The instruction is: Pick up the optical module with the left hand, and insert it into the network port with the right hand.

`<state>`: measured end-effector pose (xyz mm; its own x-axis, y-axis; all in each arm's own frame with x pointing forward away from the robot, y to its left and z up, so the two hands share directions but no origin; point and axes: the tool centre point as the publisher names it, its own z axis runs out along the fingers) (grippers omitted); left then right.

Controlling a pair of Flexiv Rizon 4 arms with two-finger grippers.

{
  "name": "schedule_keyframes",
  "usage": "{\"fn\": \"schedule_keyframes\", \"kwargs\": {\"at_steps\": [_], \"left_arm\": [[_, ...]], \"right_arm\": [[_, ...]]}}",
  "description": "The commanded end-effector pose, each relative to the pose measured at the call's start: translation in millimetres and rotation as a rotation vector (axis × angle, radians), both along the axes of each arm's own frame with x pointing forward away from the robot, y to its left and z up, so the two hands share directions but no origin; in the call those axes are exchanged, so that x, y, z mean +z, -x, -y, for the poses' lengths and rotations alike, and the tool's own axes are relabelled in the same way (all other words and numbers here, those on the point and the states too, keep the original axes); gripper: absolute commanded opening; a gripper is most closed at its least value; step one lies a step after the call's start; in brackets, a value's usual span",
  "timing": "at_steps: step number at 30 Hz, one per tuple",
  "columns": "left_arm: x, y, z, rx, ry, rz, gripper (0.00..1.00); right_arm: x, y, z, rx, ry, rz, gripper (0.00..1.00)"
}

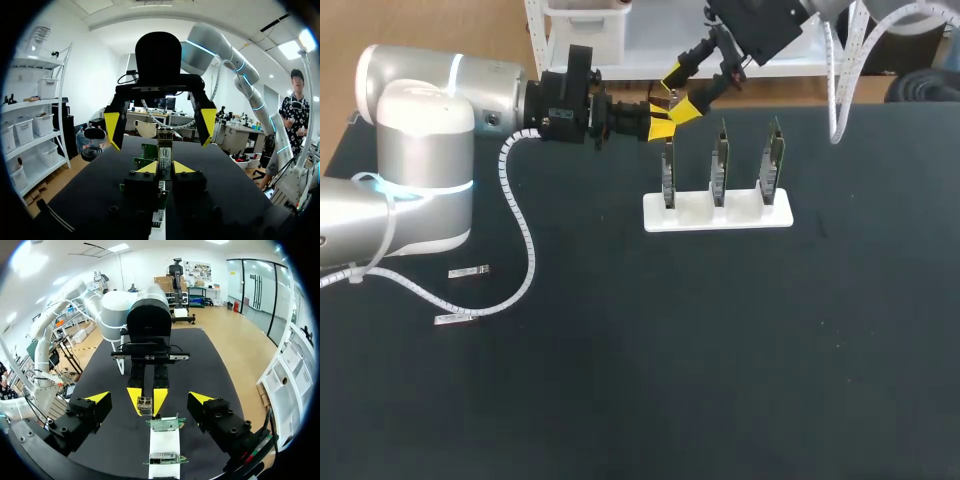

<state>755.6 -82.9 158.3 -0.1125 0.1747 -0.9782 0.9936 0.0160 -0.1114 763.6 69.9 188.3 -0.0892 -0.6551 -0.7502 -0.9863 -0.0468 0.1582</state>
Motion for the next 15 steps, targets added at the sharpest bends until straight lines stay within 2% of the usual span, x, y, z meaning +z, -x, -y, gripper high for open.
{"fn": "schedule_keyframes", "kwargs": {"at_steps": [1,2,3,4,5,15], "left_arm": [[-0.7,-2.1,0.4,-0.004,0.0,0.0,0.0],[-0.7,-2.1,0.4,-0.004,0.0,0.0,0.0],[-0.7,-2.1,0.4,-0.004,0.0,0.0,0.0],[-0.7,-2.1,0.4,-0.004,0.0,0.0,0.0],[-0.7,-2.1,0.4,-0.004,0.0,0.0,0.0],[-0.7,-2.1,0.4,-0.004,0.0,0.0,0.0]], "right_arm": [[0.6,-3.0,-1.2,0.008,0.008,0.003,1.0],[0.6,-3.2,-1.2,0.008,0.01,0.004,1.0],[0.6,-3.4,-1.3,0.011,0.011,0.004,0.35],[0.8,-3.8,-1.3,0.013,0.013,0.006,0.1],[1.0,-4.2,-1.4,0.013,0.015,0.007,0.0],[2.4,-6.7,0.4,-0.014,0.017,0.015,0.0]]}}
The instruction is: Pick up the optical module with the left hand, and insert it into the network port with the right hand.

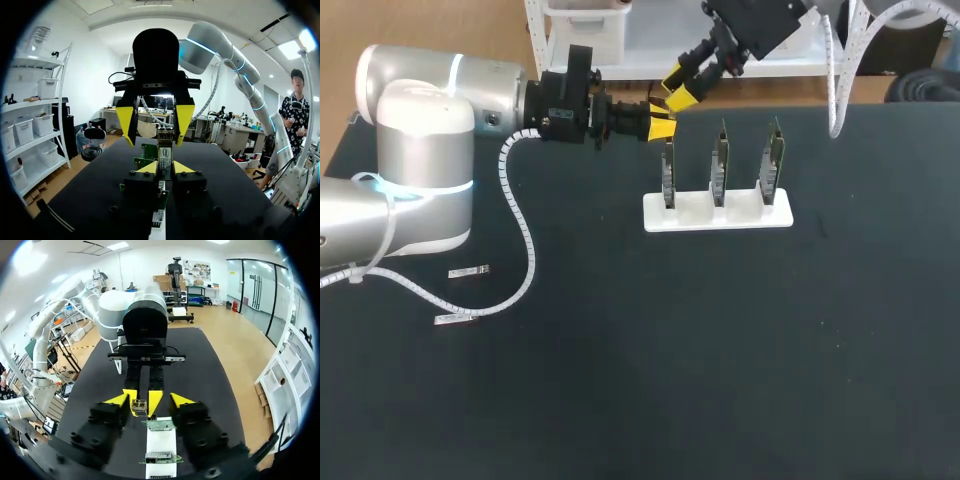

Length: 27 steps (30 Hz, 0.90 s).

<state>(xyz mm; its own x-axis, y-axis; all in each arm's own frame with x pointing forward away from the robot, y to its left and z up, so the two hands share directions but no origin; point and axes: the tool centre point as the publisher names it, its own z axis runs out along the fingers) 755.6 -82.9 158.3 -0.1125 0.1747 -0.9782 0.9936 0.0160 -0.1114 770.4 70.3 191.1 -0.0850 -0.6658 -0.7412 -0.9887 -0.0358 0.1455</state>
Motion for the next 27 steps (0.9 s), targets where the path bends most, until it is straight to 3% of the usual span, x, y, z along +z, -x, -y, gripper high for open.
{"fn": "schedule_keyframes", "kwargs": {"at_steps": [1,14,15,16,17,27], "left_arm": [[-0.7,-2.1,0.4,-0.004,0.0,0.0,0.0],[-0.7,-2.1,0.4,-0.004,0.0,0.0,0.0],[-0.7,-2.1,0.4,-0.004,0.0,0.0,0.13],[-0.7,-2.1,0.4,-0.004,0.0,0.0,0.44],[-0.7,-2.1,0.4,-0.004,0.0,0.0,1.0],[-0.7,-2.1,0.4,-0.004,0.0,0.0,1.0]], "right_arm": [[-0.4,0.0,1.1,-0.007,0.002,0.002,0.0],[-0.3,-1.1,4.4,-0.029,-0.008,0.006,0.0],[-0.1,-1.1,4.6,-0.031,-0.01,0.006,0.0],[0.0,-1.1,4.9,-0.033,-0.011,0.007,0.0],[0.1,-1.0,5.2,-0.034,-0.013,0.007,0.0],[0.4,1.3,8.9,-0.049,-0.018,0.013,0.0]]}}
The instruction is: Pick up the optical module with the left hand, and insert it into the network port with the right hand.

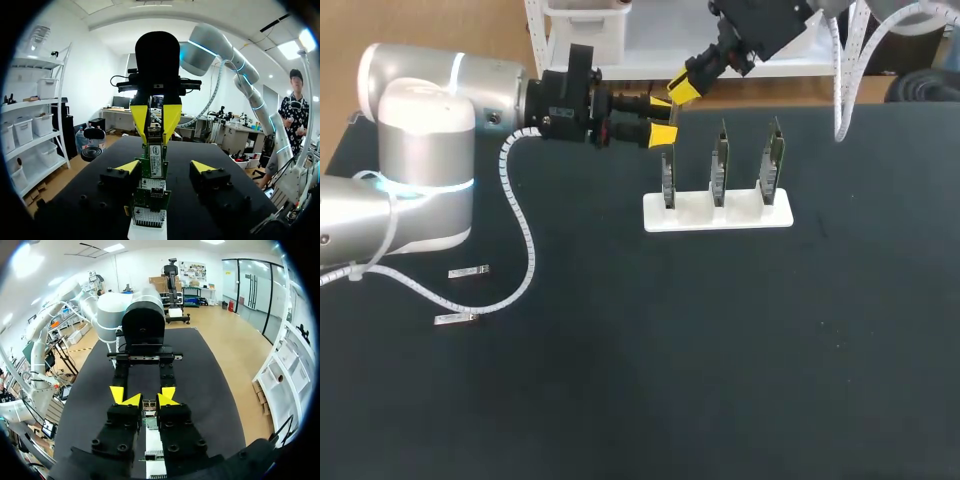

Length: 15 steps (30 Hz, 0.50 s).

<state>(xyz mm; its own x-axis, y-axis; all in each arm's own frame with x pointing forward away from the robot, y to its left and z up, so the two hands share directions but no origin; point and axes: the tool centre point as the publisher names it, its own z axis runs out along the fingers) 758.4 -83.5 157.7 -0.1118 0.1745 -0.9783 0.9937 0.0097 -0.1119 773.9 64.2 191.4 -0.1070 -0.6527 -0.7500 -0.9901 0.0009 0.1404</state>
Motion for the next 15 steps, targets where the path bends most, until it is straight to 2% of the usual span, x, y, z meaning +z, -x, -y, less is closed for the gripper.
{"fn": "schedule_keyframes", "kwargs": {"at_steps": [1,3,6,15], "left_arm": [[-0.1,0.6,0,0.002,-0.001,0.0,1.0],[2.5,1.8,-1,-0.006,0.014,0.013,1.0],[9.1,3.1,-3,-0.008,-0.024,0.04,1.0],[15.9,7.3,-12,-0.006,-0.082,0.057,1.0]], "right_arm": [[0,5.0,3,-0.013,-0.007,0.01,0.0],[1,5.4,5,-0.017,-0.009,0.012,0.0],[1,6.0,7,-0.023,-0.014,0.015,0.0],[1,7.0,10,-0.021,-0.02,0.019,0.0]]}}
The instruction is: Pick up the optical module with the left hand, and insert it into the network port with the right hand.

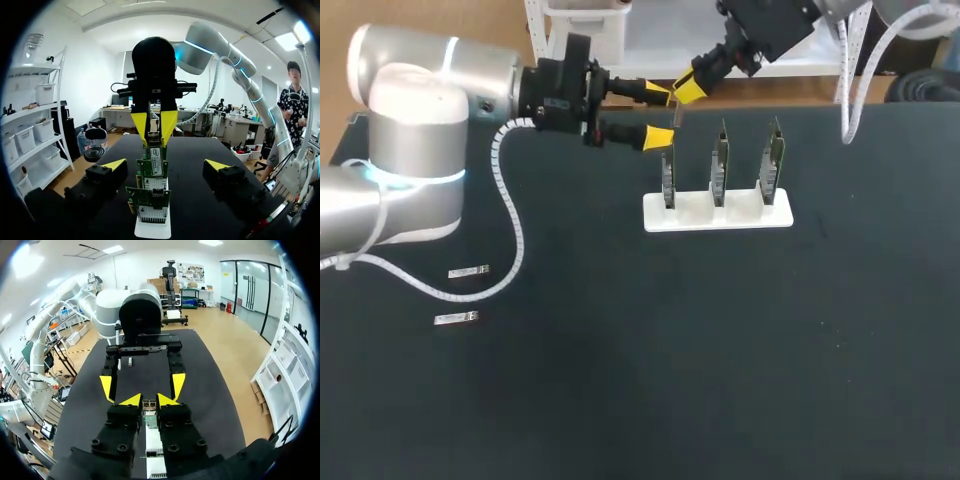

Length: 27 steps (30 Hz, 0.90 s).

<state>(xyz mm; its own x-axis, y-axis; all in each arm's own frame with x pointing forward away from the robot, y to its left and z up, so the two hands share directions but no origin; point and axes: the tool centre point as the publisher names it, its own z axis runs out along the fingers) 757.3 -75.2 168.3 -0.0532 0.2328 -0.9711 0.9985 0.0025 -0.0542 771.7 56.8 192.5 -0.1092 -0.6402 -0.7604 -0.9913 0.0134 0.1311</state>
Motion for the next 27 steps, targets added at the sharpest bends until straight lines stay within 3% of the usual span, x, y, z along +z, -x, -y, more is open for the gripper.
{"fn": "schedule_keyframes", "kwargs": {"at_steps": [1,11,27], "left_arm": [[5.3,6.9,-4,0.006,-0.031,0.0,1.0],[1.8,11.5,-11,0.001,-0.093,-0.021,1.0],[-1.4,9.9,-19,0.029,-0.228,0.017,1.0]], "right_arm": [[-1,4.8,3,-0.006,-0.007,0.01,0.0],[-3,5.7,5,-0.005,-0.021,0.012,0.0],[-4,5.3,7,-0.012,-0.04,0.012,0.0]]}}
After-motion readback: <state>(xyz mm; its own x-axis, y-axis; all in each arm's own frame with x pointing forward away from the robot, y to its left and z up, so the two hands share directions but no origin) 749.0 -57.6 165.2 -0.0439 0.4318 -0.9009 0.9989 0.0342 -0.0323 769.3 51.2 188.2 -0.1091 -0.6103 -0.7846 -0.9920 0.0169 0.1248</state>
